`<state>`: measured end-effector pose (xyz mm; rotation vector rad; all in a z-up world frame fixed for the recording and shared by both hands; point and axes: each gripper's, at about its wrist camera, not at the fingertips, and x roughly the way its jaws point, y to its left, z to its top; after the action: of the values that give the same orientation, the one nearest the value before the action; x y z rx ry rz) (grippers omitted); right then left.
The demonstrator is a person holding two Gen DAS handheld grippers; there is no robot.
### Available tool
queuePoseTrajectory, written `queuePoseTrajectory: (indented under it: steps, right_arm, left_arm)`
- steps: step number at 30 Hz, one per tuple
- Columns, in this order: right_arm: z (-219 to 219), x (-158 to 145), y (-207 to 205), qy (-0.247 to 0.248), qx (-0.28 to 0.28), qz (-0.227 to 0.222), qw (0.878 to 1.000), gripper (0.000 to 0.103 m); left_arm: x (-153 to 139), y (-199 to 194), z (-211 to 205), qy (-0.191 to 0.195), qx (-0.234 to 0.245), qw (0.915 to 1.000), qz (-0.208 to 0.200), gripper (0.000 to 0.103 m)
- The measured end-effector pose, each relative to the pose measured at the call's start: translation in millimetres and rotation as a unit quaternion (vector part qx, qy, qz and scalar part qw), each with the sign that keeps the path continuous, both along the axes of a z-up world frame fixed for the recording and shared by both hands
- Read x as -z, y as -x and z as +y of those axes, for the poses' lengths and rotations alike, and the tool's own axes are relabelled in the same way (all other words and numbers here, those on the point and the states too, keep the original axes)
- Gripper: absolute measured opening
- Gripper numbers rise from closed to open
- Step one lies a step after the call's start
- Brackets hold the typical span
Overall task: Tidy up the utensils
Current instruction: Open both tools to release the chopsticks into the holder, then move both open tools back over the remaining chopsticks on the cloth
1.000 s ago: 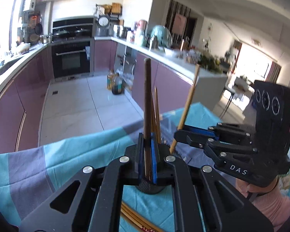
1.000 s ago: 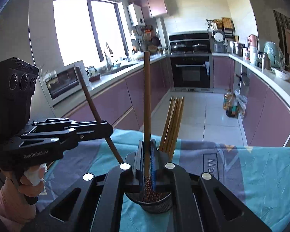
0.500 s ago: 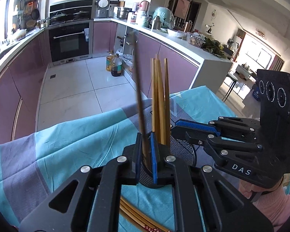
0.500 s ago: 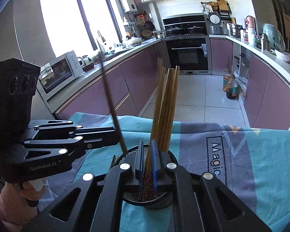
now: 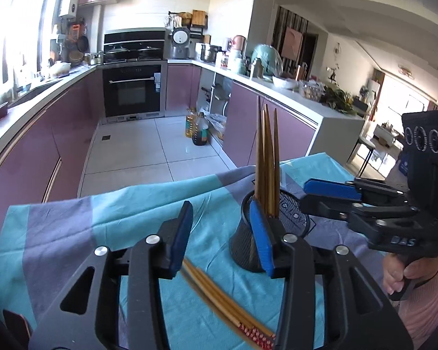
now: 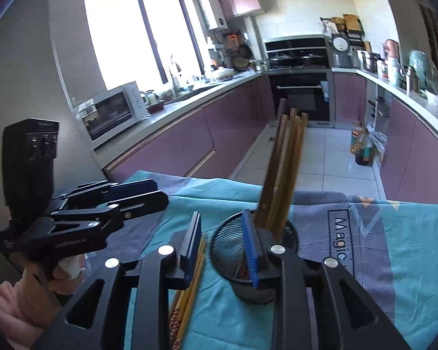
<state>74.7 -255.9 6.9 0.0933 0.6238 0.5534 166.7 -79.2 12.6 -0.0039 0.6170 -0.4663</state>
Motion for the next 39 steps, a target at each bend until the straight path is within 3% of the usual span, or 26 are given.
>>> queuePoseTrajectory:
  steps: [4, 13, 20, 29, 39]
  right_arm:
    - [14, 7, 18, 0.016, -0.026, 0.003, 1.0, 0.037]
    - [43, 68, 23, 0.065, -0.045, 0.08, 0.994, 0.037]
    - [48, 91, 27, 0.068, -0.04, 0.111, 0.991, 0.037]
    - [42, 105, 33, 0.069, -0.028, 0.125, 0.989, 0.037]
    - [44, 111, 32, 0.073, -0.028, 0.127, 0.989, 0.037]
  left_arm:
    - [11, 18, 19, 0.006, -0.011, 0.9999, 0.004, 0.045]
    - [75, 32, 41, -0.01, -0.026, 0.9963, 0.081, 0.045]
    - [113, 32, 39, -0.019, -0.029, 0.991, 0.129, 0.045]
    - [133, 22, 25, -0.021, -0.02, 0.9861, 0.164, 0.044]
    - [139, 14, 11, -0.04, -0.022, 0.9844, 0.17, 0.043]
